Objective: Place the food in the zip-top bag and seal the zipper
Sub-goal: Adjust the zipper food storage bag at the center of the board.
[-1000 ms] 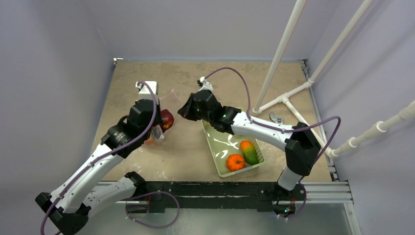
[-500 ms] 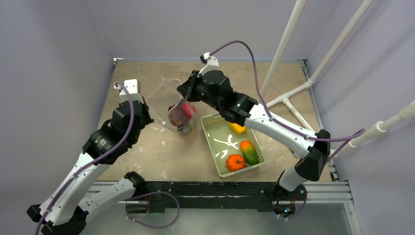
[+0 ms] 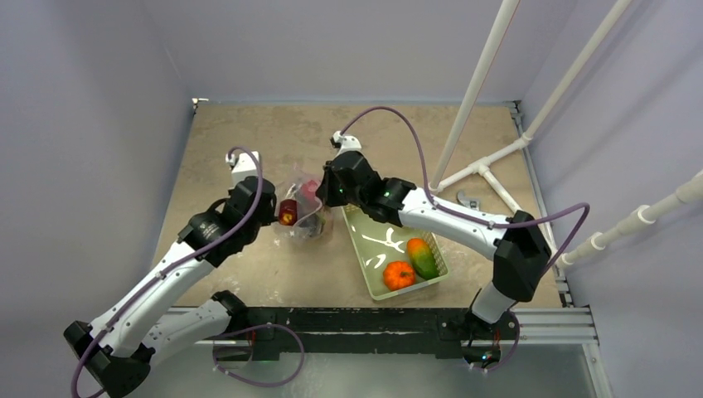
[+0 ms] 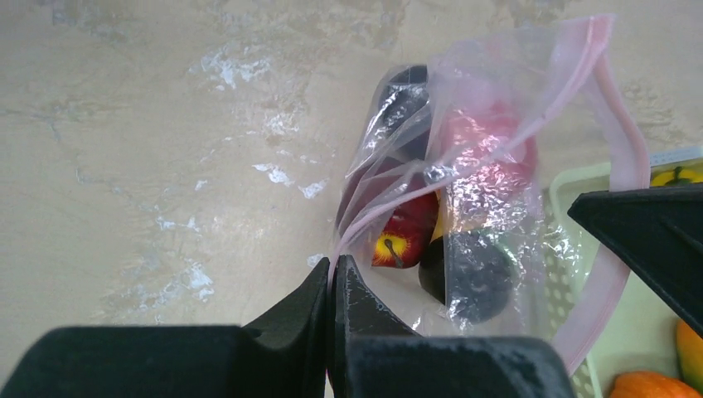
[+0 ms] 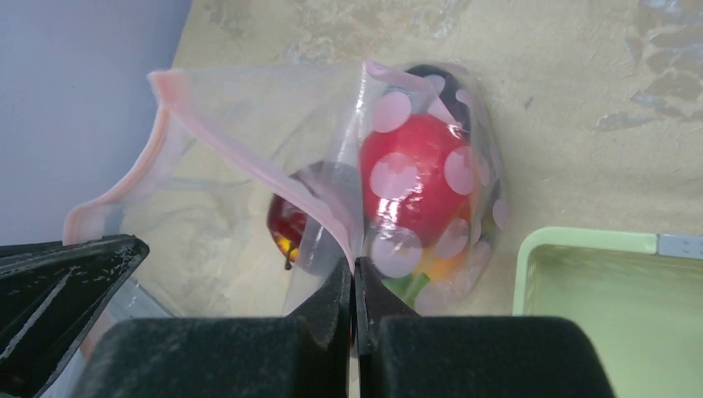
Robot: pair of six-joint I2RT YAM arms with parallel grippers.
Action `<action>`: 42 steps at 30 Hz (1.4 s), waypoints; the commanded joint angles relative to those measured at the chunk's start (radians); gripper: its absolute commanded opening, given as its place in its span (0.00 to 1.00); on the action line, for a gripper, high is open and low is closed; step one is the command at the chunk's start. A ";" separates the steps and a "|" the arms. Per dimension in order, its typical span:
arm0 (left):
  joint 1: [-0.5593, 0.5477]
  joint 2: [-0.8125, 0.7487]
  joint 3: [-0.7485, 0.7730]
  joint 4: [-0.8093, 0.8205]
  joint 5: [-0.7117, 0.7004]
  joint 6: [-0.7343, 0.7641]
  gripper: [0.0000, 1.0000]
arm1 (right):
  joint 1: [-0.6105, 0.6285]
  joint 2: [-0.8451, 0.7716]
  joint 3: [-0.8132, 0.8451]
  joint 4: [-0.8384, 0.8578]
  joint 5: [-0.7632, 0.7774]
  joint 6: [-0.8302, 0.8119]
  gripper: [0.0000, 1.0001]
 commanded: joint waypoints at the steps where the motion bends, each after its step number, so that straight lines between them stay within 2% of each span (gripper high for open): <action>1: -0.005 -0.003 0.150 0.011 -0.035 0.040 0.00 | -0.005 -0.094 0.152 -0.018 0.094 -0.058 0.00; 5: -0.003 -0.007 0.272 -0.024 -0.082 0.074 0.00 | -0.005 -0.121 0.275 -0.066 0.141 -0.081 0.00; 8: -0.004 -0.044 0.291 -0.027 -0.132 0.082 0.00 | -0.007 -0.134 0.309 -0.071 0.165 -0.098 0.00; 13: -0.005 -0.066 0.203 -0.023 -0.158 0.059 0.00 | -0.028 -0.120 0.193 -0.025 0.133 -0.074 0.00; 17: -0.004 -0.031 0.097 -0.018 -0.110 0.008 0.00 | -0.063 -0.111 0.033 0.076 0.044 -0.030 0.00; 20: -0.005 -0.013 0.058 0.006 -0.081 0.008 0.00 | -0.065 -0.108 -0.017 0.084 0.032 -0.014 0.00; 24: -0.004 -0.016 0.107 0.010 -0.076 0.042 0.00 | -0.065 -0.137 0.012 0.064 0.047 -0.018 0.00; 31: -0.003 -0.035 0.237 -0.003 -0.153 0.115 0.00 | -0.065 -0.157 0.119 0.023 0.087 -0.040 0.00; 42: -0.003 -0.062 0.197 0.087 -0.208 0.208 0.00 | -0.071 -0.075 0.092 0.115 0.053 -0.035 0.00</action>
